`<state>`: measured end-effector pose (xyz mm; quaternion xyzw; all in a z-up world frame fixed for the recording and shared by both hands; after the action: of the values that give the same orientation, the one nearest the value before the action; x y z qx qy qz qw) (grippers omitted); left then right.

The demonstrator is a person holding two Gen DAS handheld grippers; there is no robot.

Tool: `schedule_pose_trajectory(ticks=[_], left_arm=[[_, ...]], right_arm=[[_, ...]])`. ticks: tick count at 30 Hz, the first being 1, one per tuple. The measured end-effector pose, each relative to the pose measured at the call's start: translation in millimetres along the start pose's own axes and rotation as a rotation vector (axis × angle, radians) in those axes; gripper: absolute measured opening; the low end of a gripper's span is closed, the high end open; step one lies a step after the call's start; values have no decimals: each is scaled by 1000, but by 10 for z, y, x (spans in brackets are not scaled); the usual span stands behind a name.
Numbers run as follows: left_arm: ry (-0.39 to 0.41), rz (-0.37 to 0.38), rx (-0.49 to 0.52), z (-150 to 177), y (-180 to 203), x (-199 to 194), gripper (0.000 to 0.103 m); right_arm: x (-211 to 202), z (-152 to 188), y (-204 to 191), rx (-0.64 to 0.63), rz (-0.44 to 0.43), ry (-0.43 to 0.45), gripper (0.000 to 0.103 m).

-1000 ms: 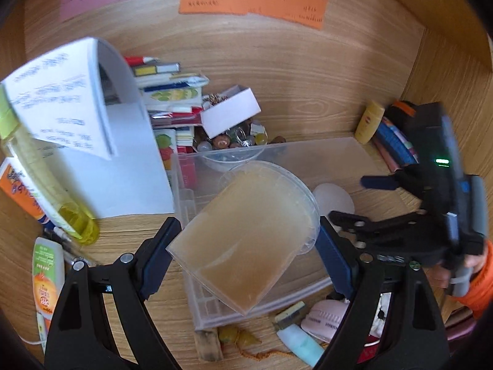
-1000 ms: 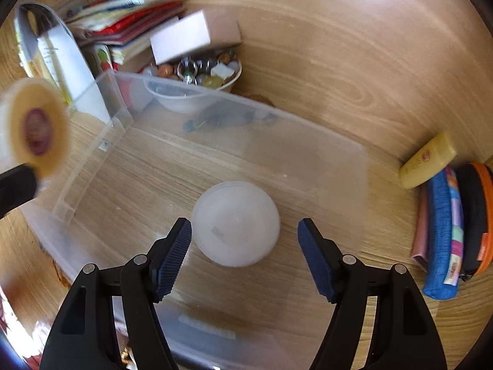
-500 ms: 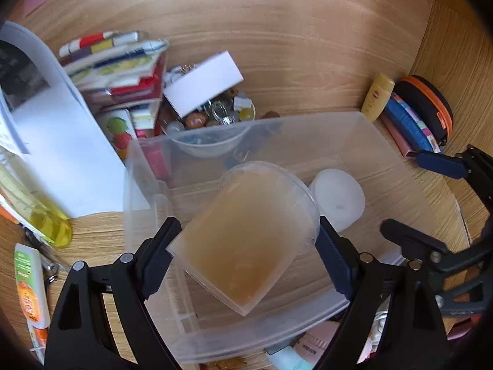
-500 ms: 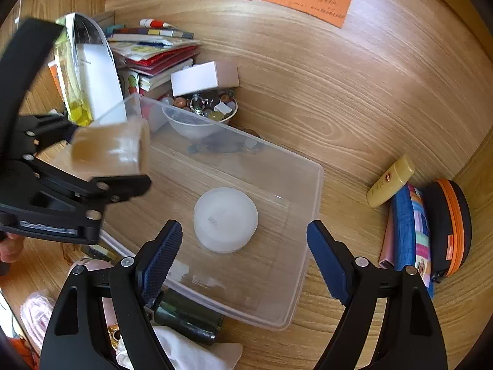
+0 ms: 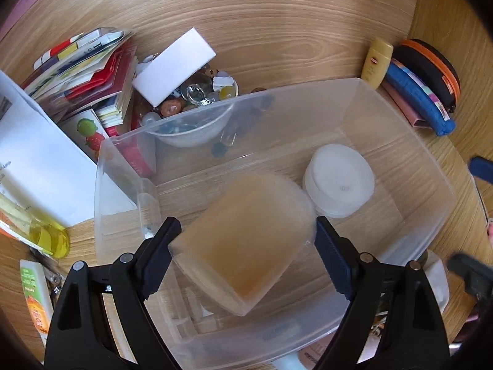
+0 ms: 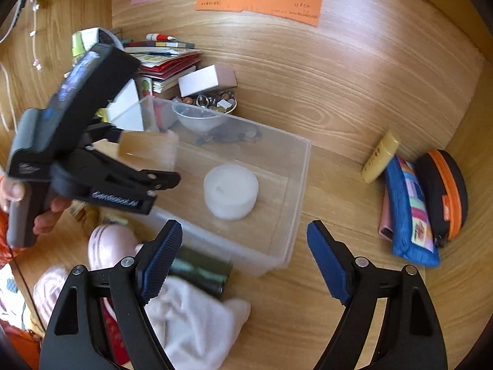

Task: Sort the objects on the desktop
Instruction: 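Lower the beige jar into the clear bin and open the left gripper, then grasp the white cloth bag with the right gripper while the left grasps the pink compact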

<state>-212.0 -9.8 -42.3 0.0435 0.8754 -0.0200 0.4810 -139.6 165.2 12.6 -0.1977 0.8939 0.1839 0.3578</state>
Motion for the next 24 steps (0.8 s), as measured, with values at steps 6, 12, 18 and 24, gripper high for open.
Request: schedule_pose_trajectory(ticks=[6,12,18,24], left_arm=[[45,16,-23,-8,-58,-172,87],[99,51,-42,114,-135,-519,87],[132,67,-54,449,-240,-830,92],[131,100,-17,667,-133,-898,92]], right_arm=[[-109,147,-134,-15,-19,5,88],[1,324,-114,67,-70,-41,88],[27,448,-231,116,-134,-72,88],[-2,501,-389,116,-155,-80,88]])
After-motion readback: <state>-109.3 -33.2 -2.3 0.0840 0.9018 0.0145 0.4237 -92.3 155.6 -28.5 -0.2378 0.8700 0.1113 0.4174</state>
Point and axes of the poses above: each gripper's, at about its wrist camera, not at the fingertips, and x roughly the way its jaws point, y to its right, z to its underside, the point moved 1 cm from there along x, roughly the way its jaws point, and after that the axes turned 4 degrees about -x, right-handed, at the moved point
